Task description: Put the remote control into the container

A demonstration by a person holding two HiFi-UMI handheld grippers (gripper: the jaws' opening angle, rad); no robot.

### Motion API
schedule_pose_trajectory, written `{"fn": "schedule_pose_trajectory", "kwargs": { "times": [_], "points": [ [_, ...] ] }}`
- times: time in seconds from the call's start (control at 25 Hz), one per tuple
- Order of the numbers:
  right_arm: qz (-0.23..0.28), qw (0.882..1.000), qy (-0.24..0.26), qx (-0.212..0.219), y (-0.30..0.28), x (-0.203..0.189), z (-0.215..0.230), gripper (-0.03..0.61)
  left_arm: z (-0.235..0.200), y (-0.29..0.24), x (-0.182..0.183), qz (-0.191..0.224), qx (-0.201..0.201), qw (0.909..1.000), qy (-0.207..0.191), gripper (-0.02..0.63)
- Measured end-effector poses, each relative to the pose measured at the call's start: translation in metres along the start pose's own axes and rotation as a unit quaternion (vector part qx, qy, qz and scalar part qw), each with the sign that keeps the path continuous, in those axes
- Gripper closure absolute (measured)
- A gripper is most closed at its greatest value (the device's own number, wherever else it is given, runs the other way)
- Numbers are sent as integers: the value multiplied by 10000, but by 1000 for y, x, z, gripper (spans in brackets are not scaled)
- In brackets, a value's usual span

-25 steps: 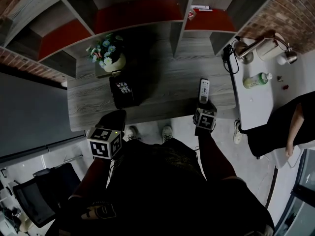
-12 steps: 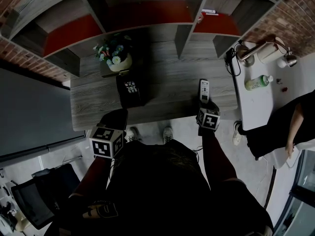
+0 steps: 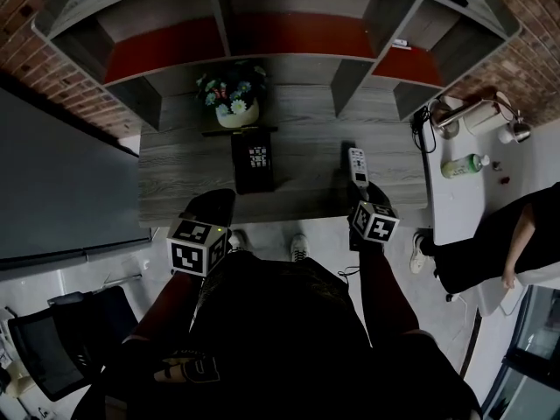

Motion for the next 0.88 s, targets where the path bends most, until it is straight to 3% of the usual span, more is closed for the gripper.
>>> {"fn": "schedule_pose_trajectory", "kwargs": {
  "times": [0.16, 0.4, 0.64, 0.88],
  "points": [
    [302, 9984, 61, 474, 20, 27, -33, 360, -13, 5, 8, 165, -5, 9998, 89, 607],
    [512, 9860, 459, 1521, 58, 53, -107, 360, -29, 3, -2, 5, -141, 9999, 20, 607],
    [124, 9681, 896, 2335, 64, 45, -168, 360, -37, 2, -1, 15, -306, 9995, -28, 607],
    [-418, 9597, 1073, 2563, 50, 32, -205, 360, -51, 10, -4, -45, -364, 9993, -15, 607]
  ]
}}
Point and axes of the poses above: the fingertips, and each gripper's own axes: y backward along the fingers, z to its right, x out of its top, the point moved 8 cm from there along y, backward along the fingers, and after that the axes turned 10 degrees about y, right-handed, at the moved point
